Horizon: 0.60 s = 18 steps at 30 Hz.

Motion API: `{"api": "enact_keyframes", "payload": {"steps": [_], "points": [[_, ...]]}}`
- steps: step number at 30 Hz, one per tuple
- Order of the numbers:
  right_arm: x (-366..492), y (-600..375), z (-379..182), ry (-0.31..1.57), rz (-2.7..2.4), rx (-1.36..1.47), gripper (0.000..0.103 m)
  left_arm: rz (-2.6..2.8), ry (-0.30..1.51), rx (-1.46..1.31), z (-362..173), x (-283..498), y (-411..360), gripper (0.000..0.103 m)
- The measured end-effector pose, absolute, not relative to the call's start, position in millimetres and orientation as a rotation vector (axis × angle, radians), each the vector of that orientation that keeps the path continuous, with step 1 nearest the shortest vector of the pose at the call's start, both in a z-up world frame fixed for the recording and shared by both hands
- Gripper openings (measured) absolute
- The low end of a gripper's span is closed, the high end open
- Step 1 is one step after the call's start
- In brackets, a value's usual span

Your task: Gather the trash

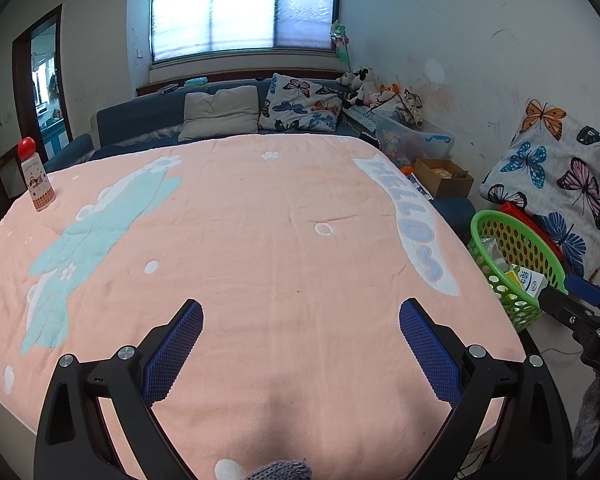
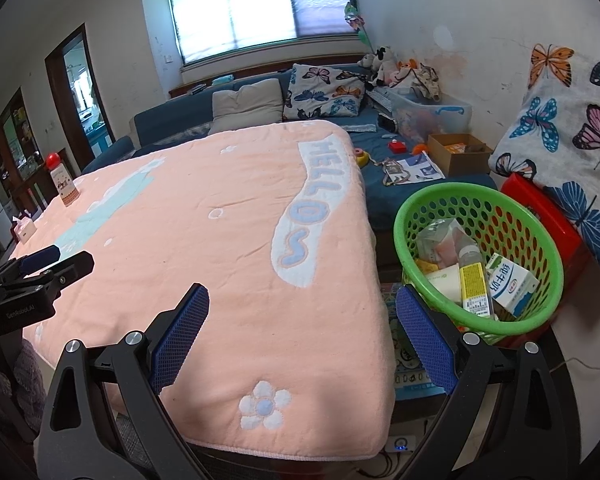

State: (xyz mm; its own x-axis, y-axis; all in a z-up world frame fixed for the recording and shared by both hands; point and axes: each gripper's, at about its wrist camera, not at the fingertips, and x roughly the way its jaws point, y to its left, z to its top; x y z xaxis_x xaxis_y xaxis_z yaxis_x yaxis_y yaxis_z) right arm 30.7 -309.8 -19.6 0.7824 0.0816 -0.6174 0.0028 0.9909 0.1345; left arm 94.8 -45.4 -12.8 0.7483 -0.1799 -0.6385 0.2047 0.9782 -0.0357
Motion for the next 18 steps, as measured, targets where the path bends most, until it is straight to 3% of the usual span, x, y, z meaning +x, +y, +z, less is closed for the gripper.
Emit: {"api": "enact_keyframes", "payload": {"steps": [18], "points": [[31.2, -308.9, -19.6, 0.673, 0.045, 0.13, 0.094, -0.214, 0.682, 0.055, -13.0, 91.9, -50.3, 0.095]]}}
